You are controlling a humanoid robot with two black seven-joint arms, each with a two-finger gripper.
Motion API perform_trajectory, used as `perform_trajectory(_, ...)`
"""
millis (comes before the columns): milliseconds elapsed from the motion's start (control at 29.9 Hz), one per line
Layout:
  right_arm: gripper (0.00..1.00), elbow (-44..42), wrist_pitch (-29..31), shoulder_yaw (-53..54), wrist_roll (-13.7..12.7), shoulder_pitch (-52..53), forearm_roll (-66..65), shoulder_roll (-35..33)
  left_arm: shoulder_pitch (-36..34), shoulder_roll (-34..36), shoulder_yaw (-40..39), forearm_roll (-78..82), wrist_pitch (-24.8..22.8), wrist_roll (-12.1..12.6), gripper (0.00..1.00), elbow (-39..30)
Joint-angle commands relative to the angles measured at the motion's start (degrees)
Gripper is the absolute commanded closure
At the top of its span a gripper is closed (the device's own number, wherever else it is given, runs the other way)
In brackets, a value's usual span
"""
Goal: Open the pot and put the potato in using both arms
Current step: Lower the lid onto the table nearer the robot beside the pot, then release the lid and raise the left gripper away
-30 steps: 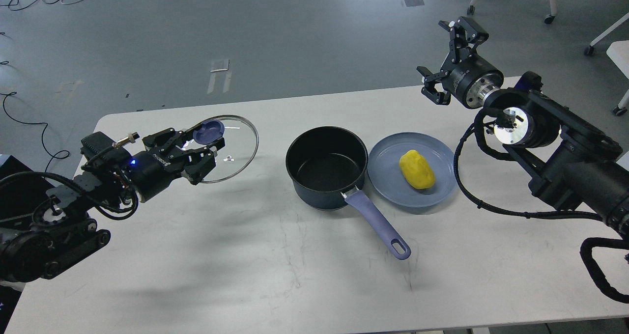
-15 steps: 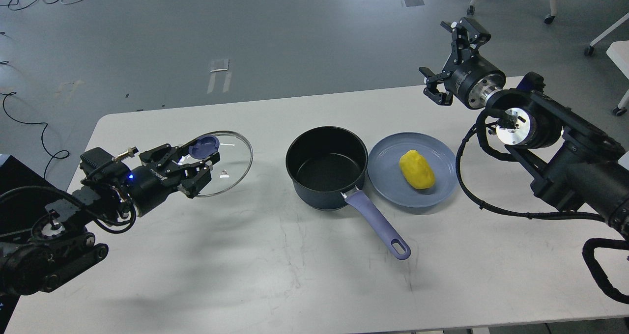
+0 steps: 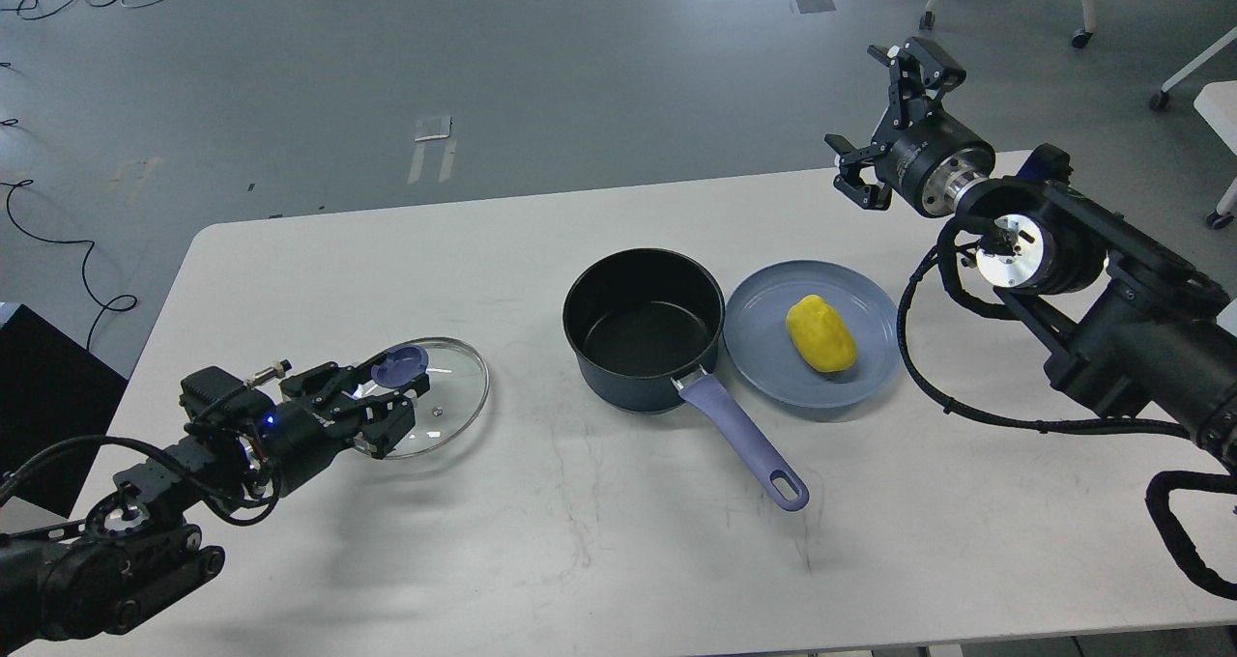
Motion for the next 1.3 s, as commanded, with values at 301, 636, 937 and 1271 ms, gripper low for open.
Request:
perform_trajectory(301, 0.0, 0.2, 0.0, 0.2, 0.0, -1.0, 0.0, -0.4, 0.1, -1.3, 0.0, -1.3, 0.0, 0.0, 0.02, 1.8)
perform_trajectory(636, 0.0, 0.0, 0.0, 0.2, 0.1, -1.3, 0.0, -0.3, -0.1, -0.8, 0.0, -7.6, 0.0, 0.0, 0.02, 0.7)
perform_trajectory(937, 0.0, 0.6, 0.1, 0.2, 0.1, -0.6, 0.0, -0.6, -6.3, 4.3, -1.6, -13.4, 0.0, 0.0, 0.02, -8.2)
perform_trajectory(1271, 0.0, 0.7, 0.3, 0.0, 0.2, -0.2, -0.1, -1.4, -20.6, 3.6, -6.1, -35.6, -1.9, 0.0, 0.02, -8.3)
